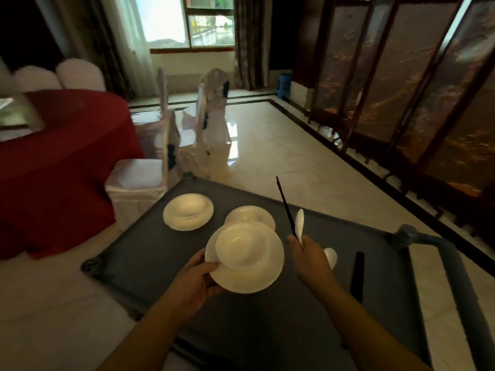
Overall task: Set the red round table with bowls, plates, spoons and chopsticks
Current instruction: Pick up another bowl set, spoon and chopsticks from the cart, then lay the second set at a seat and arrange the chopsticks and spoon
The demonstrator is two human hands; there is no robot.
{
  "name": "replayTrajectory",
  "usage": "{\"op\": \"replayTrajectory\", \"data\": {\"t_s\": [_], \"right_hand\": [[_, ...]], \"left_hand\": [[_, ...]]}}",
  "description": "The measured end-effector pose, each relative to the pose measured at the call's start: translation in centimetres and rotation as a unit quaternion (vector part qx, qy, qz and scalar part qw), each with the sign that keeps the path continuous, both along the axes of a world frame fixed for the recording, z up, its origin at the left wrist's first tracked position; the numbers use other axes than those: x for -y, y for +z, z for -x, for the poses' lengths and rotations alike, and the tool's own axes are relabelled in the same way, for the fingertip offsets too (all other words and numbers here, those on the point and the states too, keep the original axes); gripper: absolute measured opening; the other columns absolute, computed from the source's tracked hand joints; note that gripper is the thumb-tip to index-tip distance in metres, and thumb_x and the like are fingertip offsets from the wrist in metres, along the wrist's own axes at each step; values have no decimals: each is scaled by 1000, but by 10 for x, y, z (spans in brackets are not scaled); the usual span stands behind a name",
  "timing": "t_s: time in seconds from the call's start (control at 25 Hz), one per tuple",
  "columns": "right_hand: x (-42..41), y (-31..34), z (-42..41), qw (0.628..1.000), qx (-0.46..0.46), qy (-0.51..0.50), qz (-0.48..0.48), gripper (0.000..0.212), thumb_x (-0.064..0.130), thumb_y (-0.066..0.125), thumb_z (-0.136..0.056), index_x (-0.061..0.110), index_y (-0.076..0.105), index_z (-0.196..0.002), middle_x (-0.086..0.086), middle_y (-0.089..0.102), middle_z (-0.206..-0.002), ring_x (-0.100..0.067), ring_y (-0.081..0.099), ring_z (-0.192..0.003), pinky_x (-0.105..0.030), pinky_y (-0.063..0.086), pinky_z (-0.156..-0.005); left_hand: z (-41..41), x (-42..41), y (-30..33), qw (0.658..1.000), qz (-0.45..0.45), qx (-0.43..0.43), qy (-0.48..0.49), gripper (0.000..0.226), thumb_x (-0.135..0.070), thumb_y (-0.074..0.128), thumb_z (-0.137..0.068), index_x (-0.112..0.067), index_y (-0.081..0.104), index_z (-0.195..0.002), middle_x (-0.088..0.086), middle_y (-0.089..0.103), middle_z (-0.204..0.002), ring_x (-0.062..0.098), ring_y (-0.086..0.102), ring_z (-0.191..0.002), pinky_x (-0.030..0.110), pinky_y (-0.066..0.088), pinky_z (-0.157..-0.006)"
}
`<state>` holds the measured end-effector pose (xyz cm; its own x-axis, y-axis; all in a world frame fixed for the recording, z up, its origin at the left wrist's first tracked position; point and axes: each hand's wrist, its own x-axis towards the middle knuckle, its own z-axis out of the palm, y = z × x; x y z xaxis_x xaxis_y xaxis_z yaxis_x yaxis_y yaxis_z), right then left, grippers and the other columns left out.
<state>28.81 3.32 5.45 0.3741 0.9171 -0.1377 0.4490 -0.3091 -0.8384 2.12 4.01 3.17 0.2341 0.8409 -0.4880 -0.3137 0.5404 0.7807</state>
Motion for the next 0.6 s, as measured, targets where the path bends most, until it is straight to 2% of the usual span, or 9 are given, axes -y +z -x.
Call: {"op": "replayTrajectory", "data": {"t_s": [0.08,0.2,0.32,0.44,0.6], "right_hand": [[-11,6,30,997,-36,62,-8,19,43,51,-101,30,59,-90,2,68,-76,-10,65,-66,-22,43,-53],[-27,6,85,985,-61,159,-19,16,40,56,-99,25,64,-99,4,69,-84,-9,66,-75,-21,47,-58],[-38,6,150,969,-48,243,-5,12,39,64,-94,30,64,-87,4,70,-79,-7,67,-72,-20,46,-56],[-46,5,226,947,-28,319,2,14,39,65,-93,29,61,-84,4,68,-82,-6,65,-75,-23,47,-58],[-43,10,337,915,-7,404,-10,12,39,64,-93,28,61,-90,4,67,-86,-6,64,-76,-23,47,-57]], "left_hand": [[27,11,3,999,-3,-8,52,45,-7,62,-94,-25,56,-134,16,66,-130,37,71,-108,49,63,-76],[76,32,6,991,-4,-14,136,44,-6,64,-92,-24,59,-132,13,71,-123,36,73,-104,49,63,-76],[132,56,6,978,-10,-7,208,41,-5,63,-92,-24,63,-128,11,76,-113,35,75,-100,47,63,-73],[195,84,3,959,-14,-3,283,39,-4,64,-91,-25,66,-124,13,73,-119,35,75,-98,45,63,-72],[284,125,1,933,-18,8,358,42,-6,65,-92,-26,63,-129,13,69,-124,34,75,-98,45,63,-73]]}}
